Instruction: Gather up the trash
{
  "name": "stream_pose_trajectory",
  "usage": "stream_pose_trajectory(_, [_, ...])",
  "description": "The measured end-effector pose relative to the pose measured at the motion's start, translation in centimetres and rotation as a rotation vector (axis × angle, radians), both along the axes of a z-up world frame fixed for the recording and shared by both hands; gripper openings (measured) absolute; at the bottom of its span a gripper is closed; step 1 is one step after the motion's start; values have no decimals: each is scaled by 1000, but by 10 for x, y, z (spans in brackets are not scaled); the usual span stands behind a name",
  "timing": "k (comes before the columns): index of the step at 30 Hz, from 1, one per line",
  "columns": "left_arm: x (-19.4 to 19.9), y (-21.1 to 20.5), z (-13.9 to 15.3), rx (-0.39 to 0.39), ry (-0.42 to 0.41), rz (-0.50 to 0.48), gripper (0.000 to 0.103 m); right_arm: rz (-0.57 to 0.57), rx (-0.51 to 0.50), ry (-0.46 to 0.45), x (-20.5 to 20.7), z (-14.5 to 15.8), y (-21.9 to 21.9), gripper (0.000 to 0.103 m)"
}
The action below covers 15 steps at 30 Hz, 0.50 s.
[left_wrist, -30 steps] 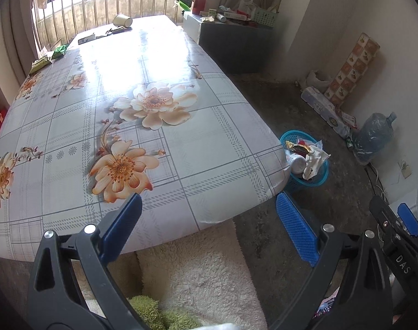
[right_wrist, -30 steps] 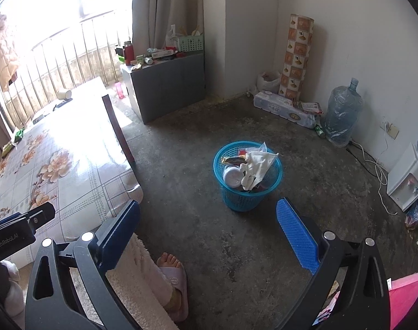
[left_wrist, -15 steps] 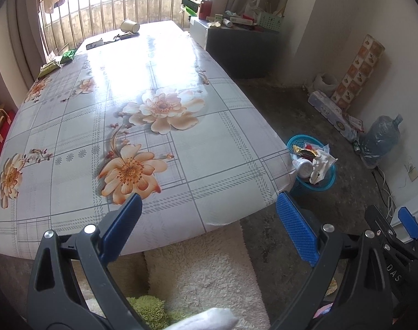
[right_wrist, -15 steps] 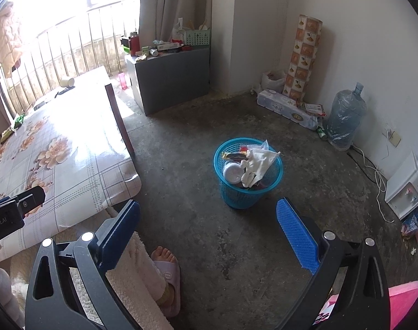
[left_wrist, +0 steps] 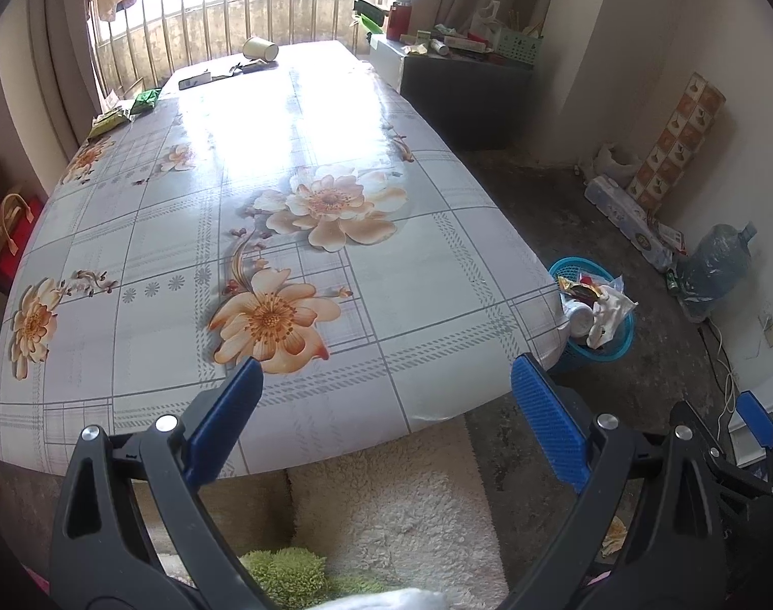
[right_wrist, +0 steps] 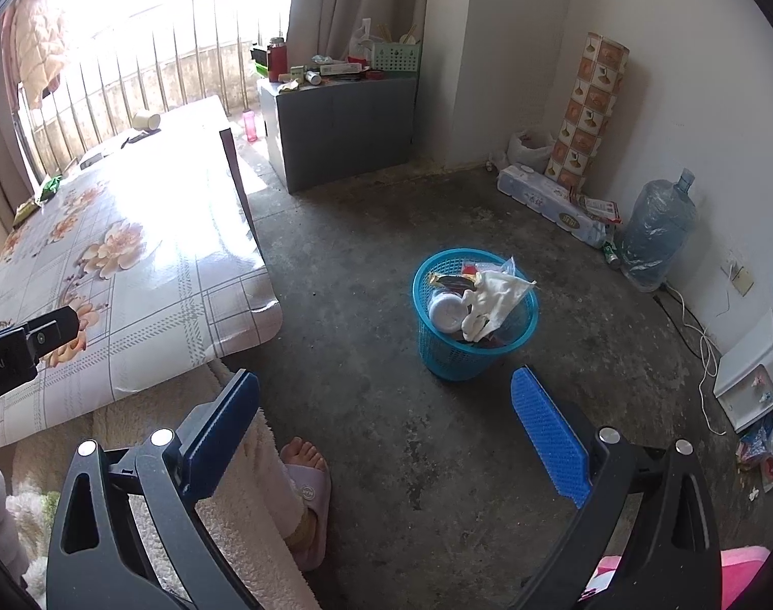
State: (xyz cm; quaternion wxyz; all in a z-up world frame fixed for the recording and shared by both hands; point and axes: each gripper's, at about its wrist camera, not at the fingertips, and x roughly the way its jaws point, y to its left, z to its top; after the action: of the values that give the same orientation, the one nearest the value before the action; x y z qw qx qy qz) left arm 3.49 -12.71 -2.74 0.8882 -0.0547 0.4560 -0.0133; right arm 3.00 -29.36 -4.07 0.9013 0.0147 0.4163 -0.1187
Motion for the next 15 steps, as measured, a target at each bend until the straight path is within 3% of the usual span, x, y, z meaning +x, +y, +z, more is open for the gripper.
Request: stream_pose_trajectory(15, [0,12,-3,59,-16,21,94,2,2,7,3,4,-2,97])
